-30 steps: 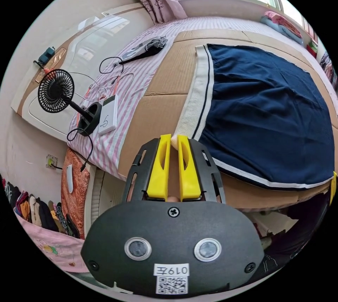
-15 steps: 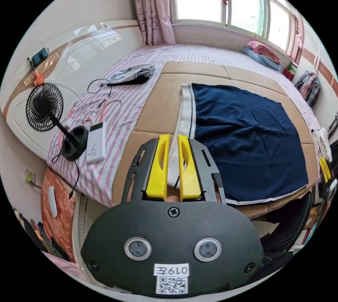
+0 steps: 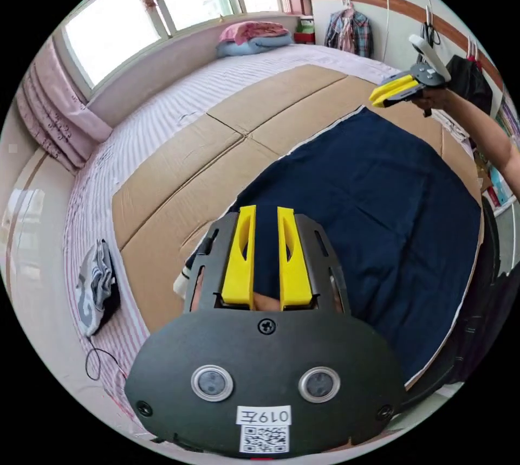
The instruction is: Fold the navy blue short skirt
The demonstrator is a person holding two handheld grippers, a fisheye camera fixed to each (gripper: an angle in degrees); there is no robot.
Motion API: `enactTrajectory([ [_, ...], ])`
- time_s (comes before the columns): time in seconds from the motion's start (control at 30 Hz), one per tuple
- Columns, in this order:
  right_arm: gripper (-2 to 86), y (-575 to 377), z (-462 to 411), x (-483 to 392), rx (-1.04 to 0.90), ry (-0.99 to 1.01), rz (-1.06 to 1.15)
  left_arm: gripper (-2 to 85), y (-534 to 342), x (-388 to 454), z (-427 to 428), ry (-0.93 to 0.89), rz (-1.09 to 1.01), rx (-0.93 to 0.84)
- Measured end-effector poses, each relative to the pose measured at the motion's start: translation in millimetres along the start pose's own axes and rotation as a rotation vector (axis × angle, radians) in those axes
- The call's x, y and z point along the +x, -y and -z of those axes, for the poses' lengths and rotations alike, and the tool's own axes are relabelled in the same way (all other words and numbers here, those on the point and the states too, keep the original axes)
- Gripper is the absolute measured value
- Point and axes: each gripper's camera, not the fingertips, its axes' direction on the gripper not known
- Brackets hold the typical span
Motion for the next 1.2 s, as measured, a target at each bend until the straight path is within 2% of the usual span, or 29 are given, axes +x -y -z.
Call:
enactTrajectory([
  [0.23, 7.7, 69, 11, 78, -0.107, 0.087, 0.015, 8.3, 121, 5, -111, -0.118, -0.129, -0.054],
  [0.37, 7.2, 83, 39, 113, -0.103, 0.180, -0.019, 8.6, 176, 7, -155, -0.225, -0.124, -0.037],
  [0.5, 7.0, 95, 56, 129, -0.119, 0.276, -0.034, 8.5, 213, 15, -200, -0.246, -0.120, -0.081],
  [0.7, 5.6, 123, 83, 138, -0.102, 0.303, -0.045, 7.5, 247, 36, -256, -0.252, -0.123, -0.121],
  [0.87, 1.1, 151, 105, 133, -0.095, 0.287, -0.008, 4.6, 269, 55, -279, -0.227, -0.162, -0.127],
  [1.1, -0.4, 176, 133, 132, -0.032, 0.272, -0.024, 1.8, 293, 69, -302, -0.207, -0.152, -0.114],
  [1.2, -0.4, 189, 129, 125, -0.061, 0.241, -0.022, 2.1, 298, 79, -319, -0.180, -0.147, -0.131],
])
